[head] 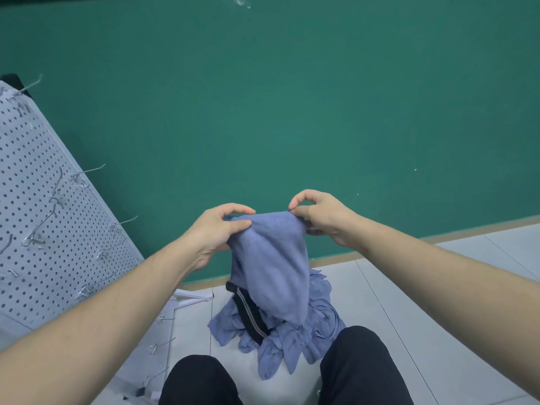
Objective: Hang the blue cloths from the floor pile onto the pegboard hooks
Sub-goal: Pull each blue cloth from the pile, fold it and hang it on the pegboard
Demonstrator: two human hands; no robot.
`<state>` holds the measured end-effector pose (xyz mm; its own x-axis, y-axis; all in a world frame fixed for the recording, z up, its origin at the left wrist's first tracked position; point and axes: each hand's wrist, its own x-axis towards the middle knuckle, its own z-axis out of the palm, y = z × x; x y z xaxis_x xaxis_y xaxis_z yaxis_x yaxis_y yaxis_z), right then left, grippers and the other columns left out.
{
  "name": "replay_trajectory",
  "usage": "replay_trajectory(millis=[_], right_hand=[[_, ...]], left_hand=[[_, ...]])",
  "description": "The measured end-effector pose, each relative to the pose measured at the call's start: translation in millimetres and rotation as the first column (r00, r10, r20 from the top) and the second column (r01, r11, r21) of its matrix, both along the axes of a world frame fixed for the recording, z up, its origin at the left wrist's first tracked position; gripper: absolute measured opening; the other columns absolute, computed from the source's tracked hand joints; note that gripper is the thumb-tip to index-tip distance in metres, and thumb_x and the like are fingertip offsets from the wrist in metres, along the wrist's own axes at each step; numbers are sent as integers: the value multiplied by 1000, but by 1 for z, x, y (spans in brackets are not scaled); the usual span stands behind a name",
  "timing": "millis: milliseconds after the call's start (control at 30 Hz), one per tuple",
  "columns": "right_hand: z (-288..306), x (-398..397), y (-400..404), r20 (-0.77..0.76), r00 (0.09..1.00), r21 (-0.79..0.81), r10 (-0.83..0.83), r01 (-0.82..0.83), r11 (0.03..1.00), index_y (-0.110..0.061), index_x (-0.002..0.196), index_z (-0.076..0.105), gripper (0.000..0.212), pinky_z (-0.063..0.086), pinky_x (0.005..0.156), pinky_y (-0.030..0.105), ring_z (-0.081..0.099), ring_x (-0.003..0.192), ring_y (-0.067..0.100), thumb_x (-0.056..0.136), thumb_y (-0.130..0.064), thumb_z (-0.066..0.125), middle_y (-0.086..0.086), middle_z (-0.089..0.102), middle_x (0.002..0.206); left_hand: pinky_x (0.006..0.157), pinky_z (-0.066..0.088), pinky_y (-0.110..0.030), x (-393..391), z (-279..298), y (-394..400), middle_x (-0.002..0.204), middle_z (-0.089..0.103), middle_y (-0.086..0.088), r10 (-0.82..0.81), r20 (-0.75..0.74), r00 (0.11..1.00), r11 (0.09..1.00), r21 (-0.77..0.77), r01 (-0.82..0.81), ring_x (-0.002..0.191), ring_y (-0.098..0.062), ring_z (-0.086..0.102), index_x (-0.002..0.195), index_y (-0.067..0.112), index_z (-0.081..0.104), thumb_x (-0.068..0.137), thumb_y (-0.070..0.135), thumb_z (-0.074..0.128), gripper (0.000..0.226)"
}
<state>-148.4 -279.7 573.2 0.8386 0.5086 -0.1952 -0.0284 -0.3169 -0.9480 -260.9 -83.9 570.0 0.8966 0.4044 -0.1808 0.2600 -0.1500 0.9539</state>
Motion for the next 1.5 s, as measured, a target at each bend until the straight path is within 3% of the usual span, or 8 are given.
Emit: replay_trajectory(millis=[133, 267, 667, 833, 1100, 1200, 1333, 1500], right_hand=[[5, -1, -2, -337, 935, 137, 111, -68, 988, -30, 115, 61, 37, 45, 74, 32, 57, 68, 14, 89, -4, 68, -2, 65, 73], [3, 3, -6, -239, 963, 67, 121, -108, 992, -23, 113, 67, 46, 51, 74, 29, 58, 75, 20, 83, 12, 67, 9, 57, 79], [22, 2, -1, 177, 953, -342, 245, -174, 924, -15, 107, 76, 17, 51, 73, 25, 65, 86, 11, 91, -16, 70, 4, 76, 107], [21, 5, -3, 225, 940, -307, 256, -181, 934, -16, 97, 76, 14, 56, 90, 35, 65, 94, 16, 92, -27, 69, -1, 75, 107], [15, -5, 1, 346, 931, -72, 119, -100, 992, -20, 92, 70, 21, 52, 81, 32, 65, 90, 16, 93, -40, 65, -4, 74, 99], [12, -8, 9, 380, 918, -18, 110, -111, 994, -23, 93, 73, 17, 54, 92, 43, 65, 79, 18, 92, -39, 68, 11, 75, 96], [14, -15, 18, 431, 891, 3, 140, -157, 988, -22, 94, 74, 14, 57, 86, 48, 61, 74, 14, 94, -34, 67, 16, 73, 89], [15, -20, 21, 439, 882, 15, 173, -199, 980, -22, 96, 71, 13, 56, 80, 46, 57, 74, 13, 97, -33, 63, 20, 71, 93]], left_hand=[[71, 54, -32, 3, 6, 0, 85, 70, -3, 65, 49, 997, 974, -220, -53, 75, -14, 61, 93, 16, 73, 92, 3, 67, 15], [72, 59, -29, 1, 8, 13, 79, 73, -3, 1, -6, 1000, 959, -283, -3, 68, -12, 64, 110, 15, 70, 91, 0, 66, 25], [95, 43, -23, -2, 8, 10, 125, 62, 3, -93, -222, 971, 897, 405, 178, 114, -16, 59, 126, 26, 67, 76, 3, 81, 57], [49, 34, -14, 1, 16, 8, 69, 56, 9, -139, -240, 961, 748, 611, 260, 56, -8, 48, 69, 26, 73, 86, 16, 72, 19], [80, 41, -33, -3, 29, 24, 100, 55, -1, -188, -157, 970, 809, 534, 243, 88, -16, 50, 91, -5, 65, 97, 30, 64, 36], [87, 41, -31, -6, 32, 27, 110, 60, 16, -209, -128, 970, 793, 558, 244, 101, -8, 55, 87, 15, 66, 92, 37, 63, 22], [65, 35, -30, -10, 30, 28, 66, 56, 18, -224, -84, 971, 796, 560, 232, 62, -3, 46, 80, 19, 57, 77, 34, 55, 15], [74, 49, -19, -12, 28, 19, 92, 72, 14, -310, -11, 951, 760, 598, 255, 79, 0, 63, 102, 36, 64, 82, 38, 71, 21]])
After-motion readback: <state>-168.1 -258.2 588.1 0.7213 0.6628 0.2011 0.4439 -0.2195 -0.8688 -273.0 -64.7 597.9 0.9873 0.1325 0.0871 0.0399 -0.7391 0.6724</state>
